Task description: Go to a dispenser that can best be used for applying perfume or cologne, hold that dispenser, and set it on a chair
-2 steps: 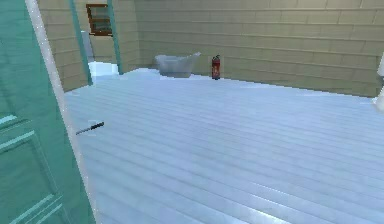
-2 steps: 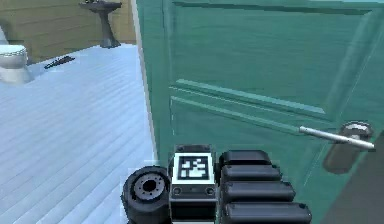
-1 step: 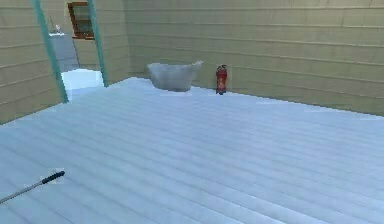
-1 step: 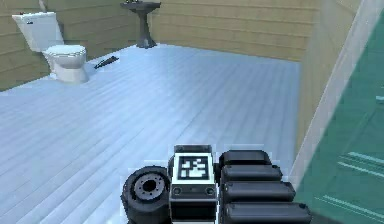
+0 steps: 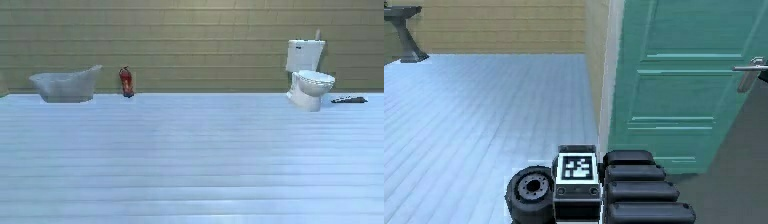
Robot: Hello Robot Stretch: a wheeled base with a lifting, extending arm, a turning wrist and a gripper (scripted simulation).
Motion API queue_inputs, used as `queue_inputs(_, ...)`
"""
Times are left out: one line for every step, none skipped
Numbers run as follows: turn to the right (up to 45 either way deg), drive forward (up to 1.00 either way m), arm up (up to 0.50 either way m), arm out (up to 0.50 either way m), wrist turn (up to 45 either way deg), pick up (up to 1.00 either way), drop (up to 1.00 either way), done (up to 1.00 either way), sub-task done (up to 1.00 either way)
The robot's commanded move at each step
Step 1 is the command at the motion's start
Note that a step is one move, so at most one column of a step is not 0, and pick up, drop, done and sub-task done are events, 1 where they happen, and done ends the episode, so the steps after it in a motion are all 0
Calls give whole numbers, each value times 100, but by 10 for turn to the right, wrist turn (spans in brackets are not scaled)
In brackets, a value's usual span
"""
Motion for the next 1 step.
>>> queue_inputs(0, 5, 0, 0, 0, 0, 0, 0, 0)
